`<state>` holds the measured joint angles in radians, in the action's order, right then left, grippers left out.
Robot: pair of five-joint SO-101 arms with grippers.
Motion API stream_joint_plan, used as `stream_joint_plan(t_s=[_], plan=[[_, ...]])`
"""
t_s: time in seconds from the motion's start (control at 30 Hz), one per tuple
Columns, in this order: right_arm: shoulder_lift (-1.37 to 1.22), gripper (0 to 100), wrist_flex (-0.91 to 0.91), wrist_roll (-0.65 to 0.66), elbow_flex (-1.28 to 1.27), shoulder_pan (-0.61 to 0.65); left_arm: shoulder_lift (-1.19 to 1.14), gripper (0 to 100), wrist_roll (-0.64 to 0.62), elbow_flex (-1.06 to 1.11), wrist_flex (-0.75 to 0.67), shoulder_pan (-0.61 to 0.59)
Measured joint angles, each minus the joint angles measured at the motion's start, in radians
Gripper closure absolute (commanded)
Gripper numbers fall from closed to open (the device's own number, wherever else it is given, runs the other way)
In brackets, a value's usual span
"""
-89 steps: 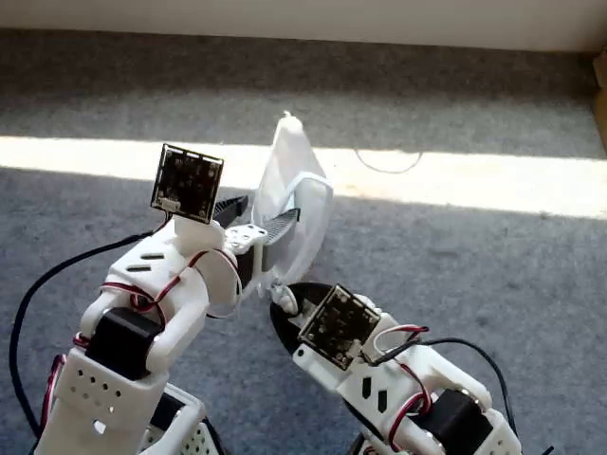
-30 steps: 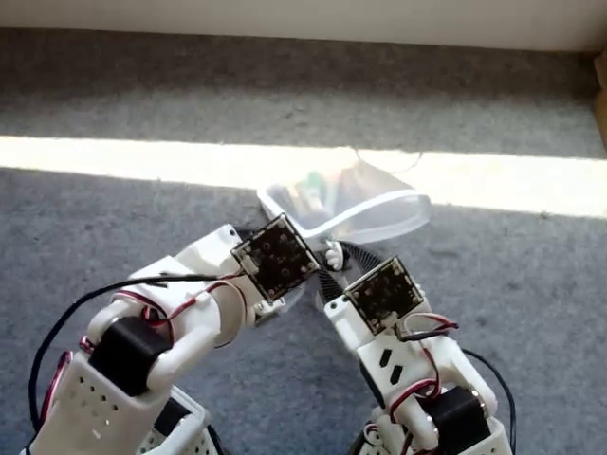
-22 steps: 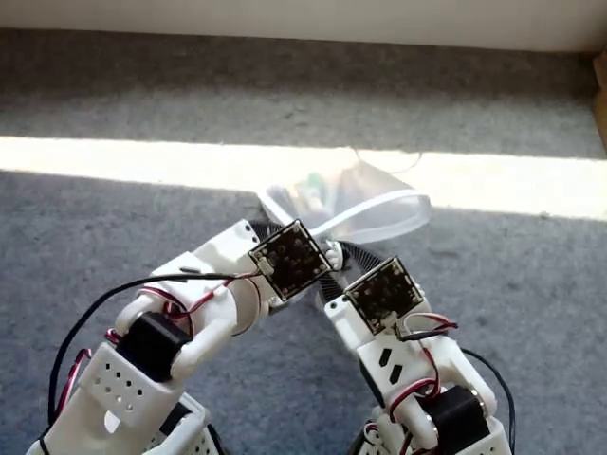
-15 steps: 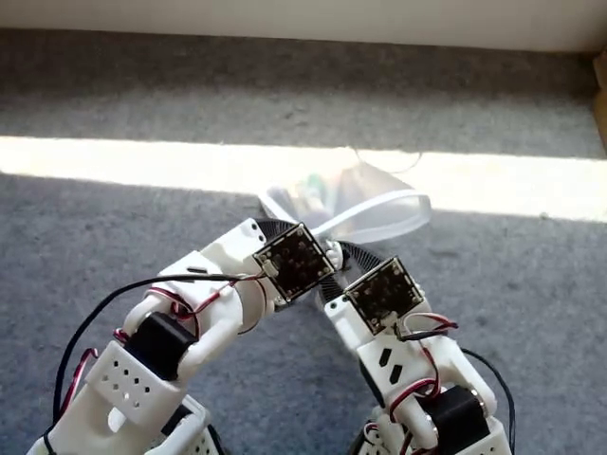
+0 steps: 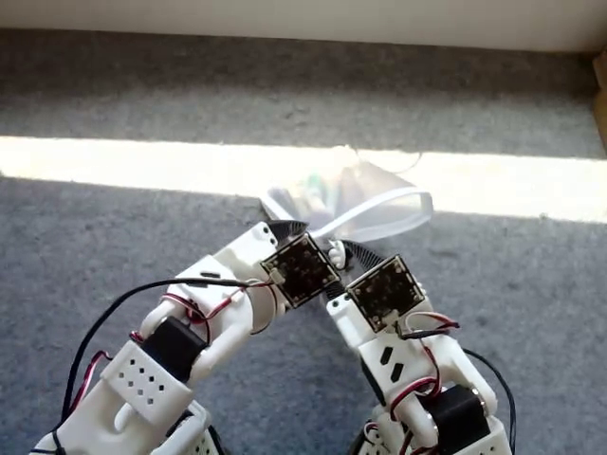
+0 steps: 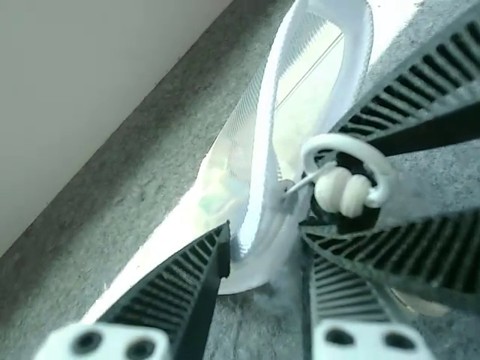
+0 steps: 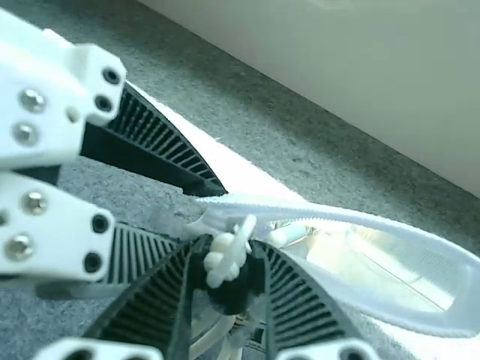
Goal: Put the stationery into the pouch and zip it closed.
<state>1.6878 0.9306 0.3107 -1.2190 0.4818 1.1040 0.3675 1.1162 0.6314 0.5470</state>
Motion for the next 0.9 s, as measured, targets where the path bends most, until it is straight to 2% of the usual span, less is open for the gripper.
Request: stream_joint_plan(t_s=[0.17,0.33,0.57,0.9], plan=[[0.000,99.5,0.000,0.000,-0.002,0.002,0.000,85,-0.028,0.061,-0.098,0.000],[0.000,99.5,0.000,0.000,-0.002,0.002,-0.002,94,-0.084,0.063,-0.104,0.003],[-0.002,99.5,-0.002,0.000,-0.002,0.002,-0.002,95,-0.091,0.074,-0.109,0.006],[-0.012,99.5,-0.095,0.002,-0.009,-0.127,-0.002,99,-0.089,0.092,-0.123,0.011]])
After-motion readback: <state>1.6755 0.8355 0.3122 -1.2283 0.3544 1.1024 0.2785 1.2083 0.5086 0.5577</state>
